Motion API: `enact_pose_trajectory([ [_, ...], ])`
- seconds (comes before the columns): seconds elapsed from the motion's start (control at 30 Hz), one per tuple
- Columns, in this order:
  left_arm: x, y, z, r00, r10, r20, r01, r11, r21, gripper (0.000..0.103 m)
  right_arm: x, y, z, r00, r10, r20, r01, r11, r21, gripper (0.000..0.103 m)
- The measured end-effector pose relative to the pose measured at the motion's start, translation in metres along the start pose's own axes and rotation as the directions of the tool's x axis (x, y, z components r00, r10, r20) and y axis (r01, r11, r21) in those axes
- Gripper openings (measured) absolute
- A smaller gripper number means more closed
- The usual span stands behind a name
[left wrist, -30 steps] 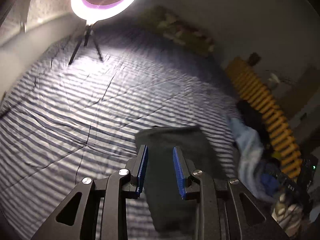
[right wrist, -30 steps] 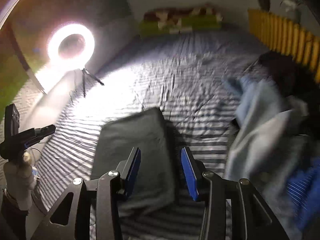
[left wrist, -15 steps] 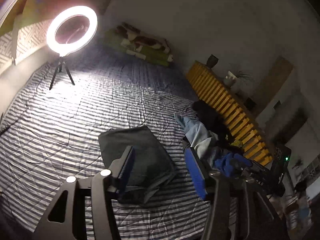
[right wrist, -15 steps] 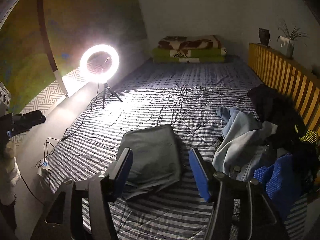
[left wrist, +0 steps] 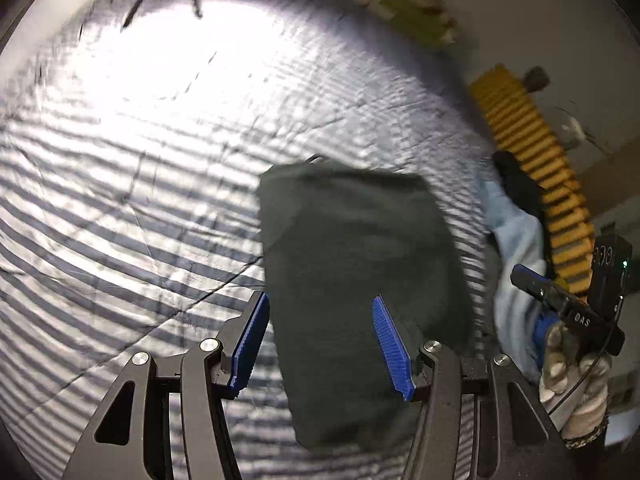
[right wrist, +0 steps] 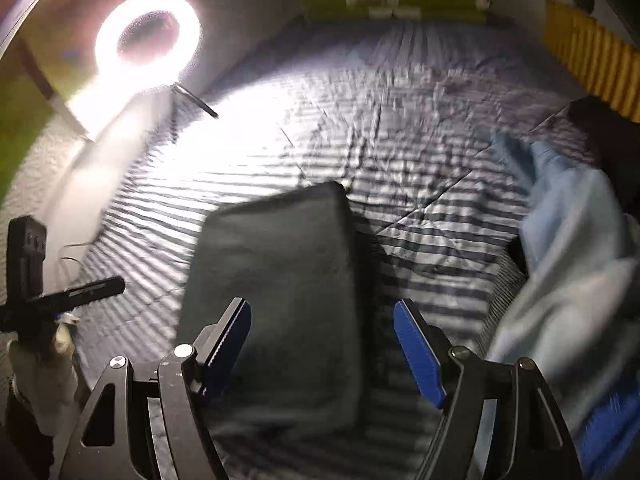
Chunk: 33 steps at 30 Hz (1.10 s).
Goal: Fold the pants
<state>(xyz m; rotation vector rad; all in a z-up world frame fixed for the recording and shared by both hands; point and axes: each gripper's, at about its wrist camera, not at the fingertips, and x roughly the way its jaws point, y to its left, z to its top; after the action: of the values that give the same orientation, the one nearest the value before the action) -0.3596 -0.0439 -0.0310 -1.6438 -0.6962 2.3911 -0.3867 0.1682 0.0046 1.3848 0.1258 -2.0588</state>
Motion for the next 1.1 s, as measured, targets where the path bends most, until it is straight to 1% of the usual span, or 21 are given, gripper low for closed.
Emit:
enact_pose_trajectory([
  [0.03,0.014,0.01,0.004,1.0,-0.009,-0.019,0.009,0.999,-0.035,0.058,0.02,-0.005,0.008,1.0,-0.001,-0.024,0.002,1.0,0.013,0.07],
  [0.1,0.034,0.025,0.013,0.999,-0.014,-0.035,0.012,0.997,-0.073,0.058,0.048,-0.012,0.018,0.999,0.017,-0.052,-0.015,0.999,0.034,0.07],
  [0.23,0.059,0.042,0.021,0.998,-0.036,-0.05,0.03,0.993,-0.116,0.061,0.095,-0.024,0.029,0.992,0.03,-0.123,-0.024,0.998,0.054,0.07],
  [0.3,0.068,0.046,0.021,0.997,-0.048,-0.055,0.041,0.992,-0.118,0.062,0.109,-0.026,0.029,0.988,0.009,-0.151,-0.003,0.999,0.039,0.07],
  [0.33,0.073,0.049,0.022,0.997,-0.05,-0.056,0.043,0.992,-0.12,0.062,0.113,-0.028,0.029,0.988,0.004,-0.154,0.002,0.999,0.036,0.071],
  [0.4,0.079,0.054,0.024,0.997,-0.054,-0.054,0.046,0.991,-0.128,0.066,0.117,-0.035,0.028,0.987,0.026,-0.156,-0.018,0.998,0.056,0.075],
  [0.5,0.085,0.057,0.026,0.997,-0.062,-0.039,0.056,0.988,-0.143,0.067,0.117,-0.046,0.029,0.988,0.002,-0.153,0.008,0.998,0.06,0.076],
  [0.53,0.087,0.058,0.028,0.997,-0.063,-0.035,0.057,0.988,-0.143,0.067,0.117,-0.05,0.03,0.988,0.014,-0.157,-0.004,0.998,0.069,0.076],
  [0.6,0.089,0.054,0.03,0.997,-0.067,-0.031,0.063,0.99,-0.126,0.067,0.12,-0.058,0.031,0.982,0.069,-0.175,-0.051,0.993,0.103,0.076],
  [0.63,0.091,0.052,0.03,0.997,-0.071,-0.027,0.068,0.991,-0.116,0.066,0.123,-0.061,0.03,0.976,0.104,-0.194,-0.082,0.99,0.118,0.076],
  [0.7,0.093,0.049,0.033,0.997,-0.076,-0.025,0.073,0.991,-0.11,0.065,0.127,-0.062,0.029,0.969,0.131,-0.208,-0.107,0.987,0.12,0.077],
  [0.73,0.093,0.049,0.033,0.996,-0.08,-0.024,0.077,0.991,-0.113,0.064,0.129,-0.061,0.03,0.968,0.134,-0.211,-0.112,0.988,0.111,0.077],
  [0.77,0.094,0.049,0.034,0.997,-0.079,-0.024,0.076,0.99,-0.115,0.06,0.13,-0.061,0.03,0.967,0.14,-0.213,-0.12,0.987,0.105,0.078],
  [0.8,0.095,0.049,0.035,0.997,-0.076,-0.025,0.073,0.991,-0.115,0.053,0.13,-0.061,0.031,0.966,0.146,-0.214,-0.126,0.986,0.105,0.078],
  [0.83,0.096,0.048,0.038,0.996,-0.078,-0.037,0.073,0.991,-0.113,0.05,0.131,-0.062,0.032,0.964,0.153,-0.216,-0.133,0.986,0.104,0.078],
  [0.87,0.098,0.047,0.038,0.997,-0.073,-0.035,0.069,0.991,-0.113,0.046,0.131,-0.062,0.033,0.963,0.159,-0.219,-0.141,0.985,0.097,0.075],
  [0.9,0.098,0.047,0.039,0.997,-0.069,-0.034,0.065,0.991,-0.114,0.042,0.133,-0.062,0.035,0.96,0.167,-0.223,-0.149,0.984,0.095,0.069],
  [0.93,0.098,0.047,0.039,0.997,-0.071,-0.034,0.066,0.991,-0.115,0.041,0.133,-0.063,0.036,0.954,0.195,-0.227,-0.175,0.979,0.106,0.063],
  [0.97,0.098,0.047,0.04,0.997,-0.075,-0.034,0.071,0.991,-0.116,0.04,0.135,-0.063,0.037,0.945,0.231,-0.232,-0.207,0.97,0.124,0.049],
  [1.0,0.098,0.047,0.039,0.996,-0.078,-0.034,0.073,0.99,-0.117,0.04,0.135,-0.066,0.037,0.931,0.279,-0.236,-0.248,0.957,0.153,0.047],
  [1.1,0.099,0.049,0.039,0.995,-0.089,-0.038,0.084,0.989,-0.118,0.04,0.13,-0.069,0.034,0.929,0.294,-0.225,-0.268,0.953,0.139,0.05],
])
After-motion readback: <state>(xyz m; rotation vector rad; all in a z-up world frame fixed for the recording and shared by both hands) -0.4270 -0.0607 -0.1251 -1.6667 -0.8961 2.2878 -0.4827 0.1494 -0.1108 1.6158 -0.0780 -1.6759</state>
